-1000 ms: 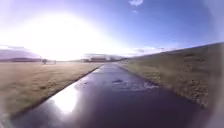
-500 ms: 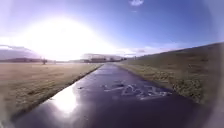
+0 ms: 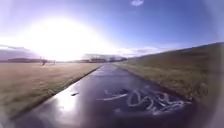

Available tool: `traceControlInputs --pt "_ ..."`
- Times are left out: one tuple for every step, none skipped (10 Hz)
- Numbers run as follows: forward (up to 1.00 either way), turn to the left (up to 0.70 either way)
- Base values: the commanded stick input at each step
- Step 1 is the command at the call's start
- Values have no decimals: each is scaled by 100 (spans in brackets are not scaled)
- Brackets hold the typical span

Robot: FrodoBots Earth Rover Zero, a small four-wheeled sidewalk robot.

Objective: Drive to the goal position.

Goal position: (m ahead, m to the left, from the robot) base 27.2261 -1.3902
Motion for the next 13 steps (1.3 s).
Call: traceControlInputs --pt "100 0" --pt "100 0" --pt "100 0" --pt "100 0" --pt "100 0" --pt "100 0" --pt "100 0" --pt "100 0" --pt "100 0" --pt "100 0" --pt "100 0" --pt "100 0" --pt "100 0"
